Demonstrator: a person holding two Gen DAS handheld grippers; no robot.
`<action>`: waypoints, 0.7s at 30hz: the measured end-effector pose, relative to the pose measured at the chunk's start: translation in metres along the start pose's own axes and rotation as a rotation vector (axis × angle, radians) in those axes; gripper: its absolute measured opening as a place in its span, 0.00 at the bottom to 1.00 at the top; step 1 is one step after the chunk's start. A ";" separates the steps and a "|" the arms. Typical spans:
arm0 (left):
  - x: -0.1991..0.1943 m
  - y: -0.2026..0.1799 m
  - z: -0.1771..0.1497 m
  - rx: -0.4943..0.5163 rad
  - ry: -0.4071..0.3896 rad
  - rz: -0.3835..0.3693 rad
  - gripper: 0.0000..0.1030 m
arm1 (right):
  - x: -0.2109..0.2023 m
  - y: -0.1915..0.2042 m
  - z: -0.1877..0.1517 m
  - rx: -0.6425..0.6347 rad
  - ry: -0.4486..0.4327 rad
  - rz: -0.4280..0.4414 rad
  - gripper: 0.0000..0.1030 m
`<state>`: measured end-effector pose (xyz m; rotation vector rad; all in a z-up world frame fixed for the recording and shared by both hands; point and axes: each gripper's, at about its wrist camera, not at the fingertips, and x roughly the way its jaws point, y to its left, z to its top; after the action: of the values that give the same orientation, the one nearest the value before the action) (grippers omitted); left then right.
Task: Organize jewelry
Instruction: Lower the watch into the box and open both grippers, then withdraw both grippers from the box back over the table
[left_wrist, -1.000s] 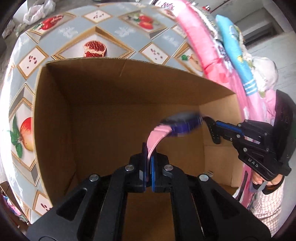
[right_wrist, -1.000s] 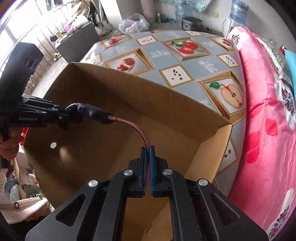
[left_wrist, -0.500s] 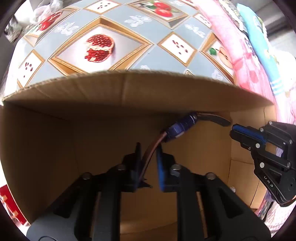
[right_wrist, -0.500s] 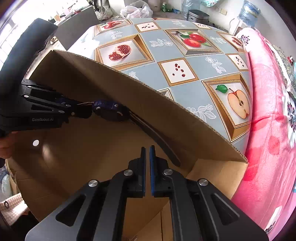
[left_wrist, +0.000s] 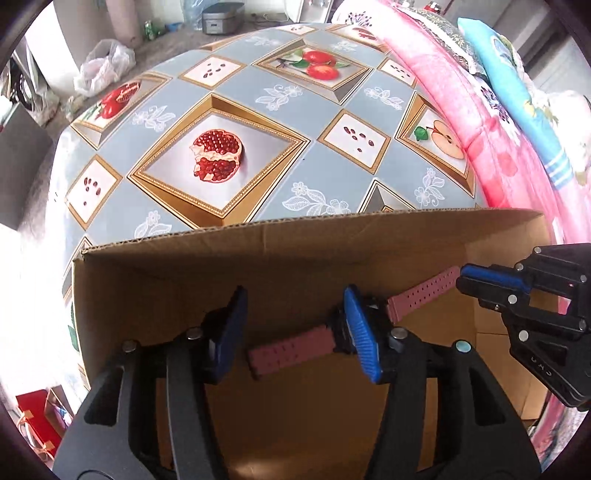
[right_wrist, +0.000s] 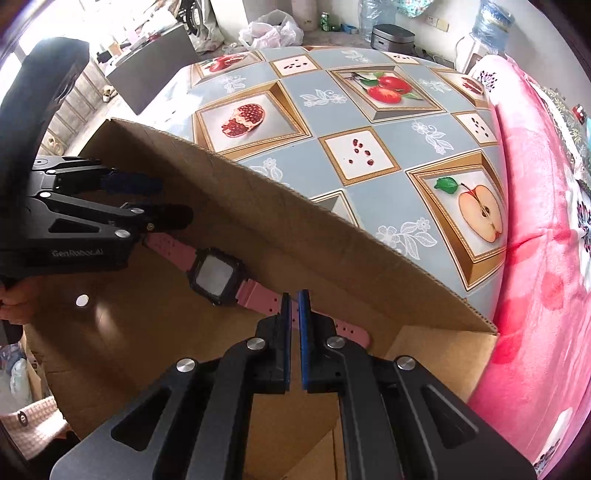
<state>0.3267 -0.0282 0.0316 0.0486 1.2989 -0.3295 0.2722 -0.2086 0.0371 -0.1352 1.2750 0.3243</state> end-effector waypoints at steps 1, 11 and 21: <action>0.002 -0.004 0.003 0.003 -0.007 -0.005 0.50 | 0.000 0.003 0.000 -0.011 -0.002 0.004 0.05; -0.080 -0.004 -0.037 0.068 -0.249 0.005 0.59 | 0.002 0.025 -0.006 -0.082 0.003 0.035 0.28; -0.146 0.043 -0.151 -0.035 -0.477 0.083 0.79 | 0.005 0.077 -0.006 -0.241 0.011 -0.051 0.36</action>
<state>0.1634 0.0770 0.1223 -0.0063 0.8266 -0.2293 0.2439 -0.1362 0.0364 -0.3743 1.2387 0.4329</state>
